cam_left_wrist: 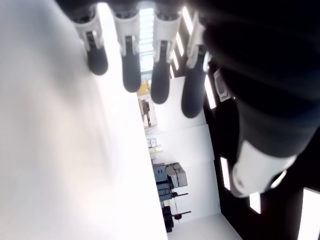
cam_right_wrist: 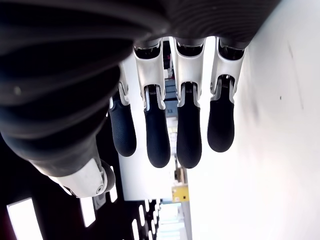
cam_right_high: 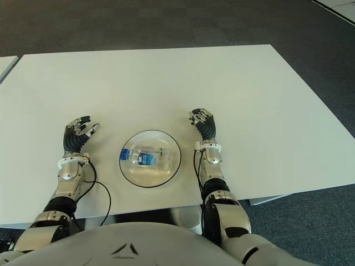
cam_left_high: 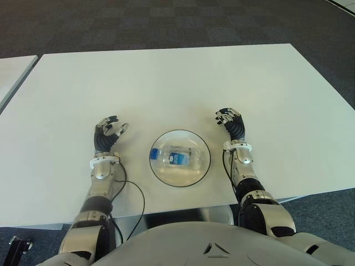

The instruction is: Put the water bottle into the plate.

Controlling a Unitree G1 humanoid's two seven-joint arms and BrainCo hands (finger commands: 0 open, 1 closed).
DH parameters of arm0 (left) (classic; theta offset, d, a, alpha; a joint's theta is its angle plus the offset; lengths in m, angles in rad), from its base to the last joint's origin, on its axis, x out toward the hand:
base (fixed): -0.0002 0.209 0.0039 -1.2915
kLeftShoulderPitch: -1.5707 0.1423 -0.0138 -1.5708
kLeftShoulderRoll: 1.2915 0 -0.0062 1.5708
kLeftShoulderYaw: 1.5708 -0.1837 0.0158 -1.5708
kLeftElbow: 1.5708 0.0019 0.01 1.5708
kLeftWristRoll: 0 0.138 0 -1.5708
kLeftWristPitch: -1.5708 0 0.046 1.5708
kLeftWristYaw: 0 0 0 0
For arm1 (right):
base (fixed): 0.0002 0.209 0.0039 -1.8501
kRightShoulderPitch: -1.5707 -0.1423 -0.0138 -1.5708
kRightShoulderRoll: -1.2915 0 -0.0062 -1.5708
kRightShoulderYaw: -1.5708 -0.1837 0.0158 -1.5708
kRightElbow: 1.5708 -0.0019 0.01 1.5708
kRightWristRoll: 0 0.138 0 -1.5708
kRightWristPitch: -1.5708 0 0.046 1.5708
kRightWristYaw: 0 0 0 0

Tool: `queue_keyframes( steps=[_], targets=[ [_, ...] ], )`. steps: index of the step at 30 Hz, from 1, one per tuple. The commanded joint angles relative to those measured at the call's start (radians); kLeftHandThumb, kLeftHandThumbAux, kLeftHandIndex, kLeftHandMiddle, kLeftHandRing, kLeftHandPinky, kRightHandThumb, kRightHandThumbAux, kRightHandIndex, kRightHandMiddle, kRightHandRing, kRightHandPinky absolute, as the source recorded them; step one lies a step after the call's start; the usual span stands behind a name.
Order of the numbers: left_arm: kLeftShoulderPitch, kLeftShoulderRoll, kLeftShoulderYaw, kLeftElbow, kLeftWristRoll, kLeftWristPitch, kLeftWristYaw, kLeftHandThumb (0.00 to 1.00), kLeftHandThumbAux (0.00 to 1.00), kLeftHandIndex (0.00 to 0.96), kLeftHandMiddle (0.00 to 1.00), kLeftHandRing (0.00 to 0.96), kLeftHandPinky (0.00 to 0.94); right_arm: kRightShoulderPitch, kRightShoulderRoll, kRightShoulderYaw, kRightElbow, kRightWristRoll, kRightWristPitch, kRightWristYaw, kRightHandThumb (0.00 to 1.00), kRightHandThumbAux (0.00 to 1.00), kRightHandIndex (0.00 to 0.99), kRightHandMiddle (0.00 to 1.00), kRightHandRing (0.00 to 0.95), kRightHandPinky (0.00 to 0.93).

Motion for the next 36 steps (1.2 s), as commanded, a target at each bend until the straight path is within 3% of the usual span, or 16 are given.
queue_keyframes(
  steps=[1,15,23,36],
  targets=[
    [0.026,-0.031,0.012,0.08,-0.043,0.049,-0.078,0.703,0.717,0.43,0.522,0.511,0.483,-0.002,0.005,-0.003,0.022,0.003,-0.004,0.0,0.708,0.728,0.43,0.485,0.505,0.556],
    [0.025,-0.025,0.035,0.112,-0.089,0.016,-0.208,0.697,0.718,0.425,0.473,0.462,0.464,-0.021,0.003,-0.017,0.089,0.013,-0.057,0.025,0.706,0.731,0.43,0.494,0.518,0.566],
    [0.028,-0.025,0.041,0.111,-0.092,0.006,-0.227,0.698,0.717,0.425,0.465,0.456,0.462,-0.023,0.004,-0.023,0.107,0.01,-0.07,0.028,0.705,0.731,0.43,0.49,0.512,0.559],
    [0.06,-0.034,0.038,0.049,-0.088,-0.015,-0.25,0.7,0.717,0.425,0.458,0.453,0.462,-0.021,0.001,-0.017,0.11,-0.012,-0.034,-0.009,0.706,0.731,0.429,0.466,0.496,0.56]
  ],
)
